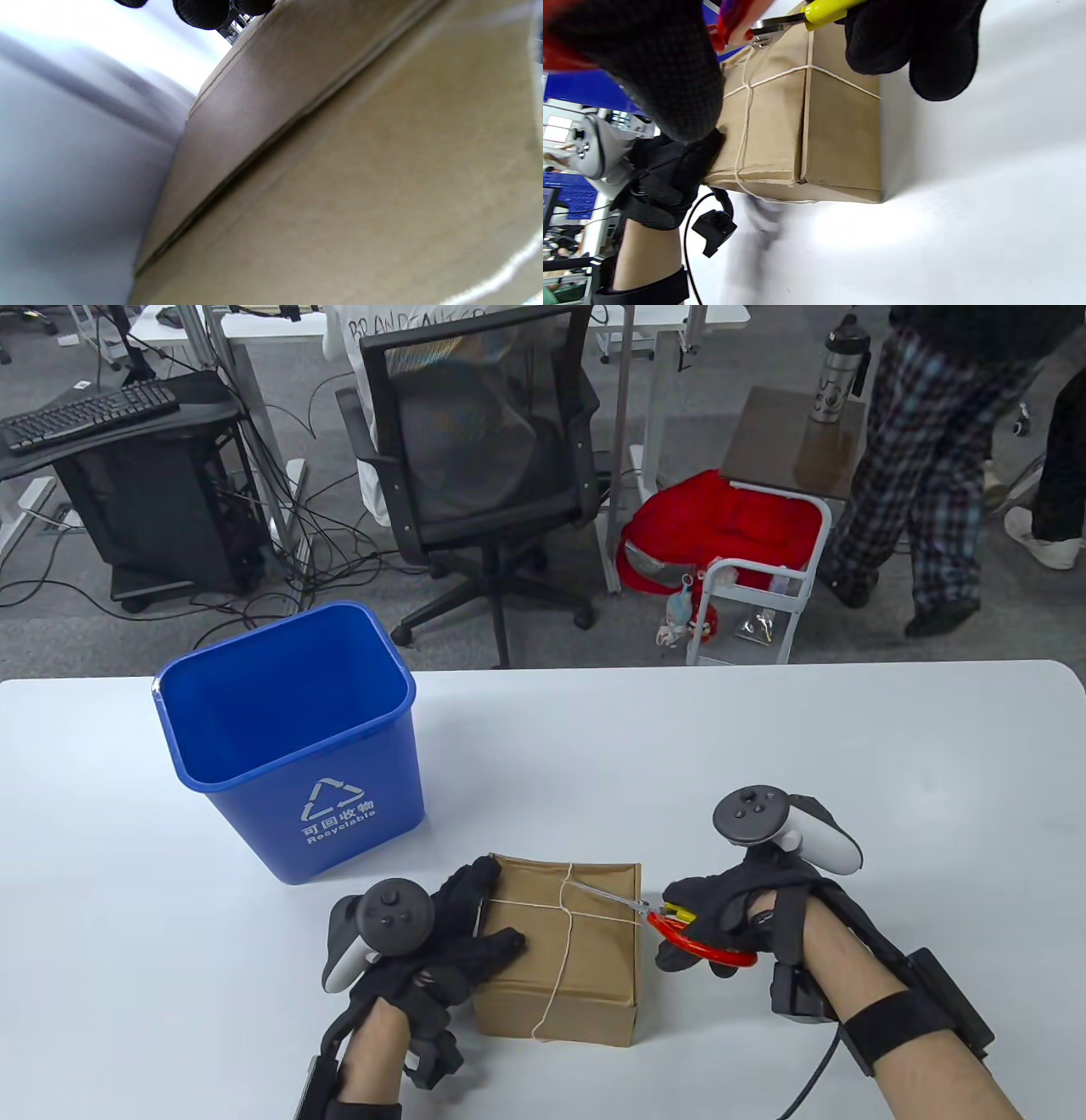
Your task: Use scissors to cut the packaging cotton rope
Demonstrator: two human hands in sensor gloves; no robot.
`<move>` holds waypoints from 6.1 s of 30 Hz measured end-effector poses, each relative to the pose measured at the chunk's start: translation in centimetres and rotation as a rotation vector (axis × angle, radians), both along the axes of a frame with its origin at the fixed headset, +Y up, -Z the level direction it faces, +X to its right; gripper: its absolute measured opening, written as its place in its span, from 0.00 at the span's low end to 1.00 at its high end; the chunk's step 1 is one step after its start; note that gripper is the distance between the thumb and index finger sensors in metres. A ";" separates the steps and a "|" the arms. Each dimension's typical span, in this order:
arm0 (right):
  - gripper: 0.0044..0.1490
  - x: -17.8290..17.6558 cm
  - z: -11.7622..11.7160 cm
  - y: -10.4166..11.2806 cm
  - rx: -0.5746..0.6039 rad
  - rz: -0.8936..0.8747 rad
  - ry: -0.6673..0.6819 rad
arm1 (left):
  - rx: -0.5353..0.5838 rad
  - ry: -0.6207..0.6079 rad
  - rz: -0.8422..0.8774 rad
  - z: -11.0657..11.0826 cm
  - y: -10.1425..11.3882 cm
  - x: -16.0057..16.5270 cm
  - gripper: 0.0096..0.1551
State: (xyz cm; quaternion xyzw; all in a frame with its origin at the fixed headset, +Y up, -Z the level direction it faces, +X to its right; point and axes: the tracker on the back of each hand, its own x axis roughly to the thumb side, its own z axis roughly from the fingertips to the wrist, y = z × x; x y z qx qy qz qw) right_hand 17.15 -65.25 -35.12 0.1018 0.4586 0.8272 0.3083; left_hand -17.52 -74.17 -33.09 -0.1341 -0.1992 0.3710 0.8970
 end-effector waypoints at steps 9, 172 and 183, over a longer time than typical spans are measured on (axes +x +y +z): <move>0.66 -2.6 -2.0 0.8 0.011 0.070 0.027 | -0.004 0.002 0.018 0.1 0.0 0.1 0.55; 0.86 -6.6 3.3 -0.2 1.319 0.160 0.386 | 0.172 0.152 0.252 -2.7 0.5 -1.0 0.39; 0.85 -7.0 3.7 -0.2 1.329 0.177 0.413 | 0.339 0.224 0.208 -2.1 0.9 0.5 0.19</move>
